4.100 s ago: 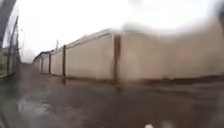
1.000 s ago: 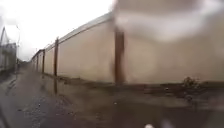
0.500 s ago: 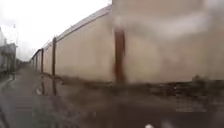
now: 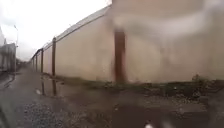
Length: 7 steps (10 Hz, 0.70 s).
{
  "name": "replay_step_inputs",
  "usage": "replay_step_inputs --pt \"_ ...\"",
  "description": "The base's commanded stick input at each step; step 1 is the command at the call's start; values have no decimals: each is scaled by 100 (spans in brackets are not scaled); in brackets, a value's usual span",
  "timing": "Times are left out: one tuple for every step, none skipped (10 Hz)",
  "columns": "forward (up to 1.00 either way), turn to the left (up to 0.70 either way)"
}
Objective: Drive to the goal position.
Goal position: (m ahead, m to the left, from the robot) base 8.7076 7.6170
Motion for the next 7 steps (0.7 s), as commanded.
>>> replay_step_inputs --pt "0 47" --pt "0 50" --pt "0 50" --pt "0 50" --pt "0 50" --pt "0 50" --pt "0 50"
